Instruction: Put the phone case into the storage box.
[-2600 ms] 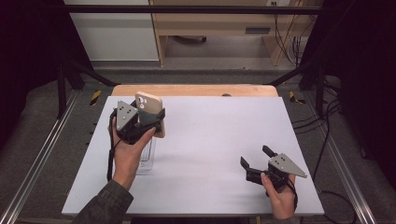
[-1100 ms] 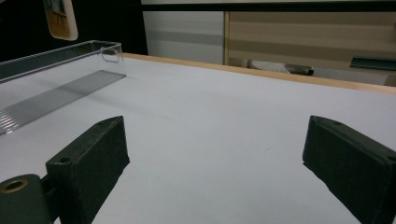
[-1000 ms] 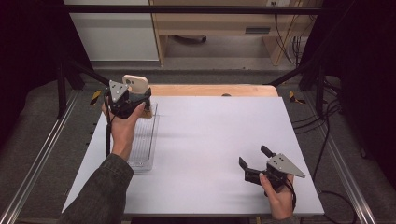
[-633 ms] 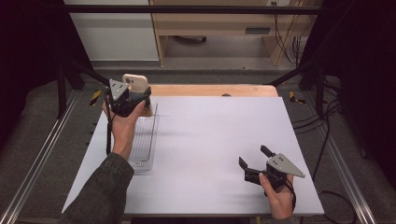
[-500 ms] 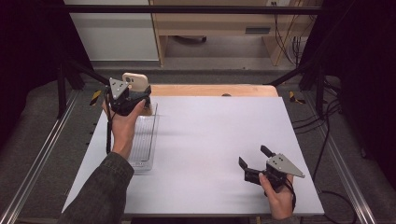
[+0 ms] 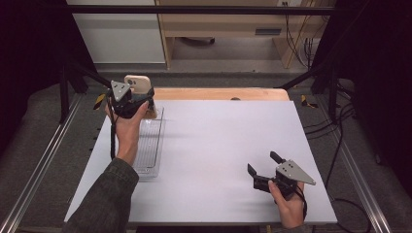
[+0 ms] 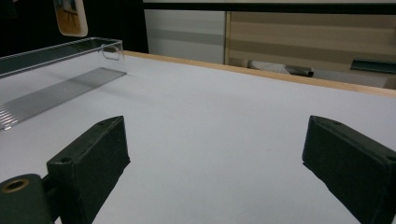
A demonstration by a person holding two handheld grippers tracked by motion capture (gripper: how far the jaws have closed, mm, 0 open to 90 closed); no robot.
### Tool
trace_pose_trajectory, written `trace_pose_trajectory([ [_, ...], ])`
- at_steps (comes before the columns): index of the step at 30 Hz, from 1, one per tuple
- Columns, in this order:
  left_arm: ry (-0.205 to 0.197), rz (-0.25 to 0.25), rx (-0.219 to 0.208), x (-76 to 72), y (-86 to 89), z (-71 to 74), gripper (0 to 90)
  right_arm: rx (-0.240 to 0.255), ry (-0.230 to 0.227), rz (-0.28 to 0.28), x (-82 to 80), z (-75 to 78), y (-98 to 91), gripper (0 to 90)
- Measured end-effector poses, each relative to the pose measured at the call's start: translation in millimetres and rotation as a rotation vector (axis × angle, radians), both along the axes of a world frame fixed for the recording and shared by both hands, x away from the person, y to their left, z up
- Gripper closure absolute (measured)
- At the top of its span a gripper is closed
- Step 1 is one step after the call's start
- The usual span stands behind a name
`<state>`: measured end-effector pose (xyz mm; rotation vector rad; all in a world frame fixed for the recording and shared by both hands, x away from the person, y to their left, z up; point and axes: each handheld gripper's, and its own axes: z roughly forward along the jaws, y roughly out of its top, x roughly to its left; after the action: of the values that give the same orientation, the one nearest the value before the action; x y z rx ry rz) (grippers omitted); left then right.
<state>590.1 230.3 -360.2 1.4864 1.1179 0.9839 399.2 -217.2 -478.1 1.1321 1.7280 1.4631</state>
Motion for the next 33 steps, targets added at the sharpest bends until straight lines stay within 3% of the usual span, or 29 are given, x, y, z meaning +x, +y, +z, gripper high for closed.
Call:
trace_pose_trajectory([
  [3,0.0,0.015,0.016,0.4,-0.8,-1.8,10.8,0.0,-0.002,0.002,-0.1,0.0,0.1,6.8],
  [11,0.012,0.021,0.006,5.2,-1.8,-9.7,10.8,0.004,-0.004,-0.002,0.0,0.0,-1.4,6.8],
  [15,0.018,0.024,0.027,11.8,-3.1,-16.4,10.8,0.005,-0.003,-0.002,-0.1,-0.2,-1.6,6.8],
  [33,0.049,0.037,0.023,30.4,-0.6,-39.7,10.8,0.001,0.004,-0.003,1.1,-2.0,-3.9,6.8],
])
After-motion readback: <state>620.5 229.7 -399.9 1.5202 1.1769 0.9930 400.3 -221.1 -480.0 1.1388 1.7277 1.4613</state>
